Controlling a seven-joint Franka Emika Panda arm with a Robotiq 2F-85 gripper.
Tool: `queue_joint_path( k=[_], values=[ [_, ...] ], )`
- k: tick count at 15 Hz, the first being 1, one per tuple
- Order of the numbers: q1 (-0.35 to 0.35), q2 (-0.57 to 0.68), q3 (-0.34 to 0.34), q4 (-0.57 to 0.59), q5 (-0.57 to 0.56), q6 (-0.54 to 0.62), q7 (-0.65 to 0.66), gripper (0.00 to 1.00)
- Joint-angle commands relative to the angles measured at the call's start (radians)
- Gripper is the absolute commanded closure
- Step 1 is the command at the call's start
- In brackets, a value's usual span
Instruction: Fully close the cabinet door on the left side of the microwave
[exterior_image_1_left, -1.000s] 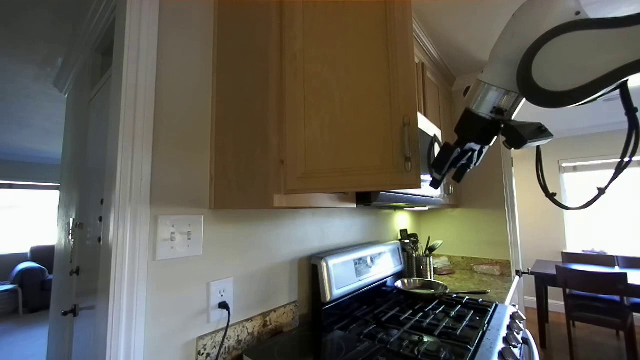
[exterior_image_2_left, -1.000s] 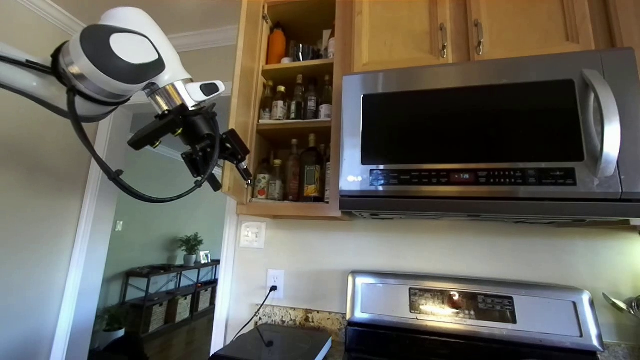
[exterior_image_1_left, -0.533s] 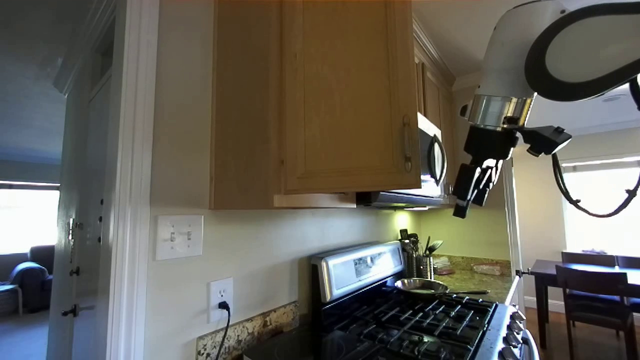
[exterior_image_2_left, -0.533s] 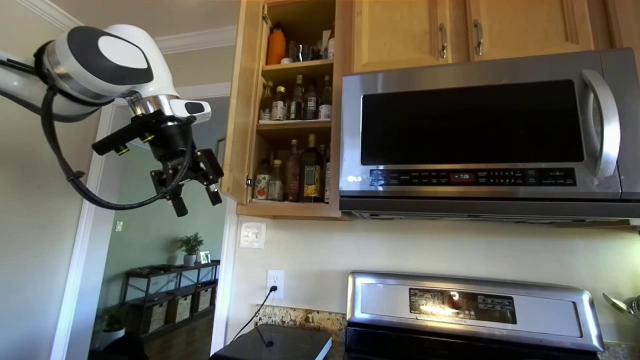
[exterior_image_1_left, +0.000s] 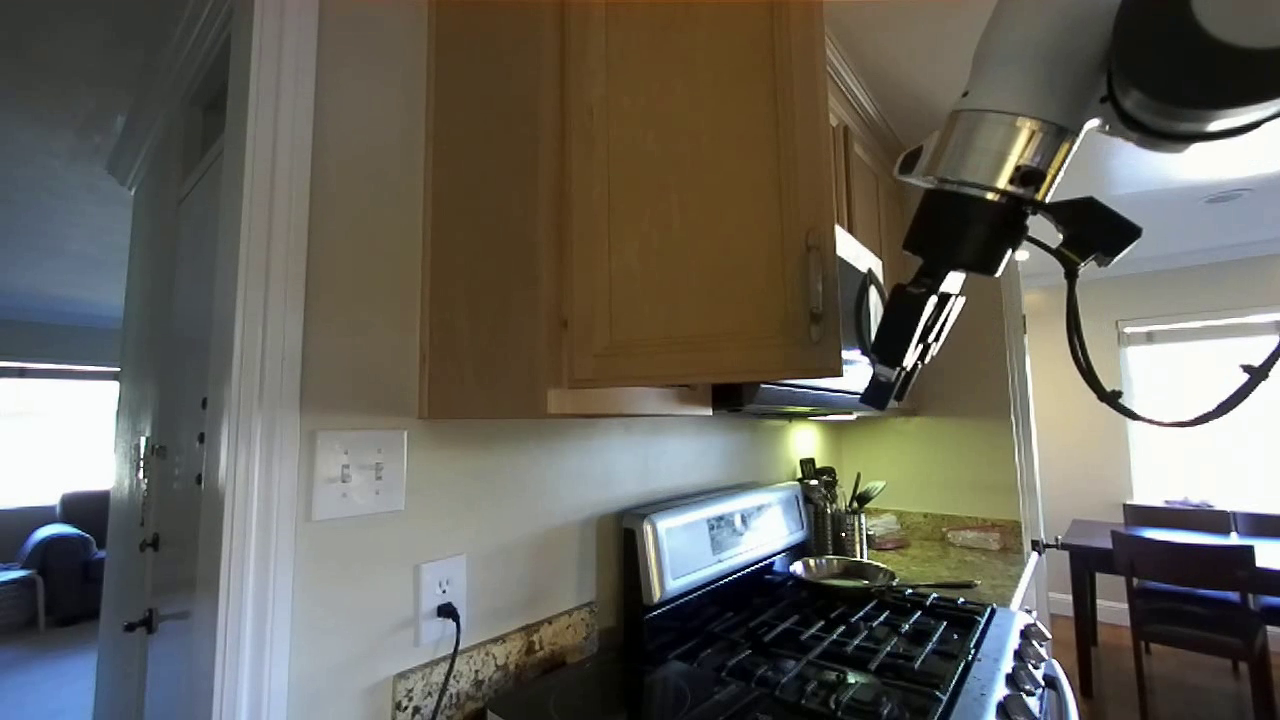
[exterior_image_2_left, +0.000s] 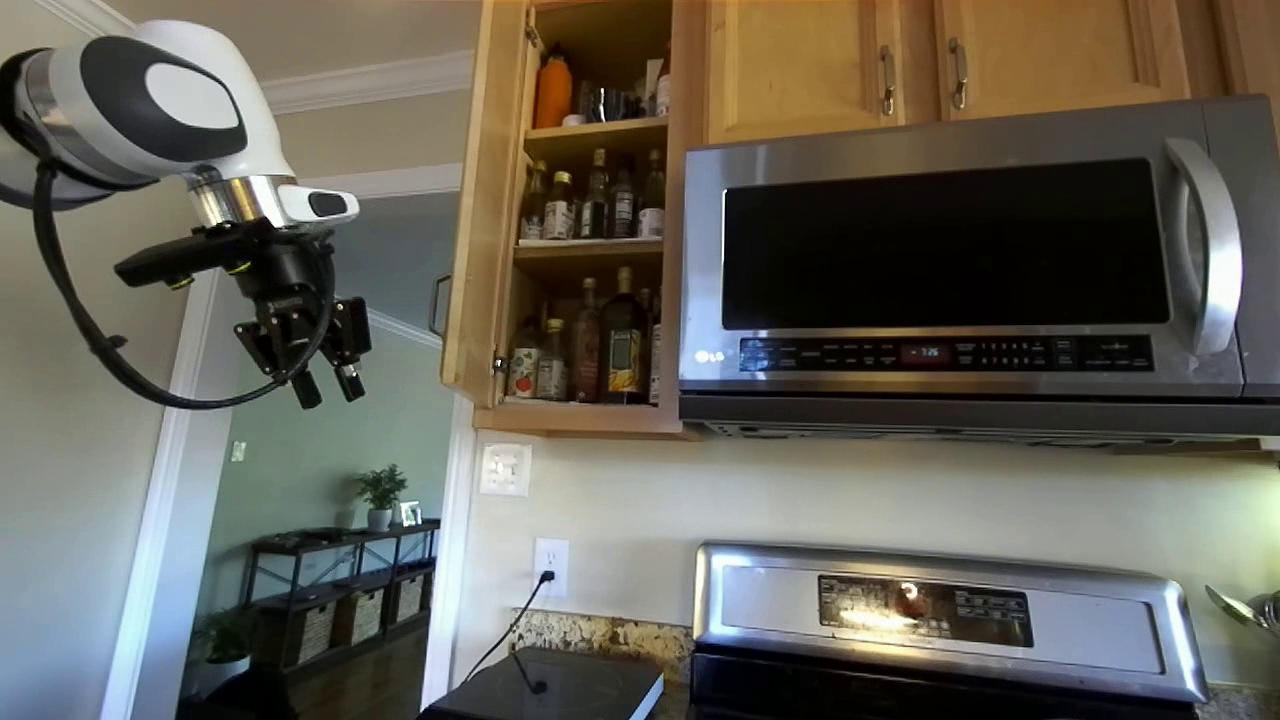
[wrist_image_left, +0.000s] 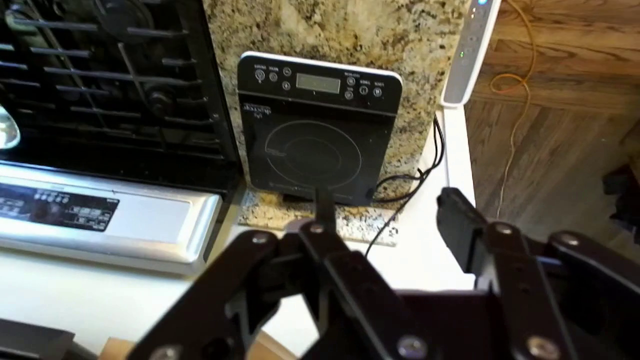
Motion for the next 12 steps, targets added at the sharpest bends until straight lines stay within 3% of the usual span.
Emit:
queue_joint_path(
  k=[1,5,8,12],
  values=[
    [-0.001,0.031,0.030,0.057,0.016,0.092,0.046,0.74],
    [-0.047,0.072,0.060,0.143,-0.028,0.168,0.075,0.96],
    [-0.061,0.102,0.052,0.189,-0.048,0.204,0.060,0.99],
    [-0.099,0.128,0.034,0.209,-0.080,0.216,0.064,0.93]
  ],
)
